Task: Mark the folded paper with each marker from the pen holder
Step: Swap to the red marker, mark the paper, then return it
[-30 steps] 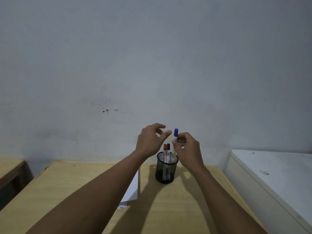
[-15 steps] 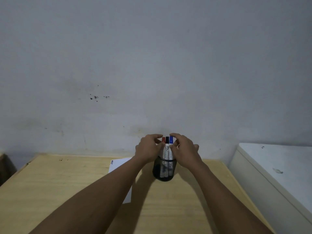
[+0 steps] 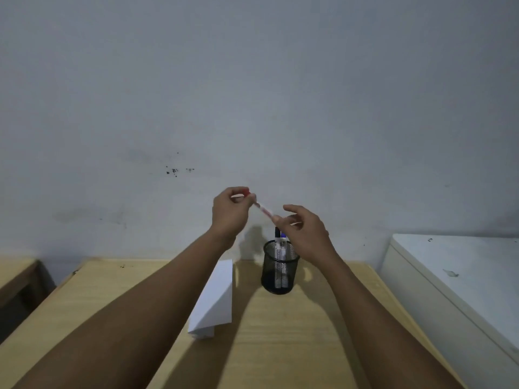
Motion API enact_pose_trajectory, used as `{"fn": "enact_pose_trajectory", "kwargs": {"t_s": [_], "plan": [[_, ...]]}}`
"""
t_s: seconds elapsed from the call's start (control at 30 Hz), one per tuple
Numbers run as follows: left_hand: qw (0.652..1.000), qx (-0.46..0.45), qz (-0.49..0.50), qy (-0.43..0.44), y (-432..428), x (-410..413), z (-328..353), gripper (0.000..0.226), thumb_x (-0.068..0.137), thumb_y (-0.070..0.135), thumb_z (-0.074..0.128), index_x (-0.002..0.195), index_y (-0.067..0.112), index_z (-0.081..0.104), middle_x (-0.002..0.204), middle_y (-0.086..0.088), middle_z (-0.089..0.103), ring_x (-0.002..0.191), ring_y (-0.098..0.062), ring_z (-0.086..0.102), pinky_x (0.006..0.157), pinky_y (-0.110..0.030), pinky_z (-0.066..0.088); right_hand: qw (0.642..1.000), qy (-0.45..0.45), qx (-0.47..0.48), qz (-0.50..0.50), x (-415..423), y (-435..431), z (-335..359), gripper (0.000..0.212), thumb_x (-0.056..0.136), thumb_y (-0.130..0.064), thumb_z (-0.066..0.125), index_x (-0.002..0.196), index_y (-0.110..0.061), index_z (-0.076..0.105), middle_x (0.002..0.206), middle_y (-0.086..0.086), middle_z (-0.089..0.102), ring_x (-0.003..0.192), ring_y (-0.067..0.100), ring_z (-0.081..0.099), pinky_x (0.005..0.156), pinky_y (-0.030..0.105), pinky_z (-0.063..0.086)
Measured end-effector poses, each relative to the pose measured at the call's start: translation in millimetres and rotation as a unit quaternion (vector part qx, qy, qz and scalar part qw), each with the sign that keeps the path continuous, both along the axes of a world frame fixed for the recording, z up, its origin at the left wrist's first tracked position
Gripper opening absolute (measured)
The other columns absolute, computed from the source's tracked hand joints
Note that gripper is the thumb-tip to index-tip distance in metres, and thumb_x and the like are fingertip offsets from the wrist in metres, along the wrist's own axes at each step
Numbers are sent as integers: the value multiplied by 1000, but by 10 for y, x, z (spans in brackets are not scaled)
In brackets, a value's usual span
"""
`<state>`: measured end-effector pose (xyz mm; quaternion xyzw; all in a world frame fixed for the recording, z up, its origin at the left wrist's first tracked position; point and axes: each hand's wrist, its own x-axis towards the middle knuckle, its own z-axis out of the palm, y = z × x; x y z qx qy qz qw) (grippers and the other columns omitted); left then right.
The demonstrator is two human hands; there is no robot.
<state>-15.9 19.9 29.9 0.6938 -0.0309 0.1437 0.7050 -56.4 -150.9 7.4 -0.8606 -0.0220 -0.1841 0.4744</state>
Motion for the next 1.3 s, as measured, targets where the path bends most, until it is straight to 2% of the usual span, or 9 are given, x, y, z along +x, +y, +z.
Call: {"fn": "enact_pose_trajectory", "kwargs": {"t_s": [0.07, 0.17, 0.23, 0.43, 0.7, 0.83, 0.97, 1.17, 1.3], "plan": [[998, -59, 0, 27, 162, -185, 227, 22, 89, 23, 73, 110, 16, 69, 99, -3, 71, 85, -17, 63, 67, -25, 47, 984, 1, 168, 50, -126, 115, 170, 36, 89, -31, 77, 120, -16, 69, 101, 2, 75, 77, 11, 70, 74, 24, 54], [996, -57, -49, 55, 398, -459, 428, 28, 85, 30, 76, 109, 18, 69, 102, 0, 75, 88, -15, 64, 74, -33, 43, 873, 18, 475, 114, -310, 303, 387, 11, 90, -13, 74, 100, -9, 73, 87, 6, 73, 75, 15, 69, 77, 36, 55], [996, -18, -74, 42, 506, -625, 493, 28, 82, 32, 79, 104, 16, 71, 100, 1, 75, 87, -15, 64, 74, -34, 44, 823, 27, 548, 150, -370, 443, 468, 4, 91, -13, 73, 93, -11, 72, 83, 4, 72, 75, 14, 68, 76, 36, 56], [991, 75, -73, -86, 740, -923, 479, 23, 77, 17, 84, 89, 2, 72, 82, -7, 73, 68, -11, 65, 65, -24, 51, 858, 48, 477, 184, -571, 820, 569, 6, 92, -15, 73, 94, -10, 70, 84, 4, 75, 75, 15, 70, 70, 32, 57], [926, 326, 17, -188, 1014, -1078, 376, 20, 82, 34, 79, 98, 22, 81, 88, 7, 78, 70, 0, 64, 66, -19, 47, 884, 48, 427, 182, -717, 987, 580, 5, 92, -7, 72, 94, -4, 71, 82, 10, 76, 74, 19, 71, 70, 28, 59], [932, 319, -36, -168, 1084, -1089, 405, 18, 87, 27, 75, 99, 16, 81, 83, 4, 77, 66, 10, 63, 61, -5, 43, 882, 51, 423, 203, -712, 981, 536, 5, 94, -7, 69, 95, -2, 70, 80, 11, 74, 73, 19, 70, 69, 28, 59], [949, 285, -84, -106, 1162, -1055, 360, 21, 89, 33, 72, 95, 15, 81, 76, 1, 76, 64, -6, 62, 68, -28, 51, 892, 41, 392, 224, -678, 979, 448, 6, 94, -5, 68, 92, 0, 70, 83, 12, 73, 77, 20, 69, 76, 30, 58], [970, 169, -161, 65, 1360, -931, 32, 31, 94, 36, 64, 93, 9, 78, 73, 0, 68, 71, -14, 56, 76, -33, 47, 889, 72, 388, 231, -548, 990, 199, 14, 93, -2, 67, 106, 4, 68, 95, 14, 75, 88, 22, 72, 92, 37, 60], [955, 279, -96, 39, 1438, -732, -375, 27, 98, 34, 59, 94, 10, 73, 85, 0, 72, 74, -16, 60, 72, -34, 50, 911, 68, 370, 167, -374, 1045, -25, 14, 91, -6, 72, 103, 1, 70, 93, 14, 75, 85, 21, 72, 83, 34, 62]]}}
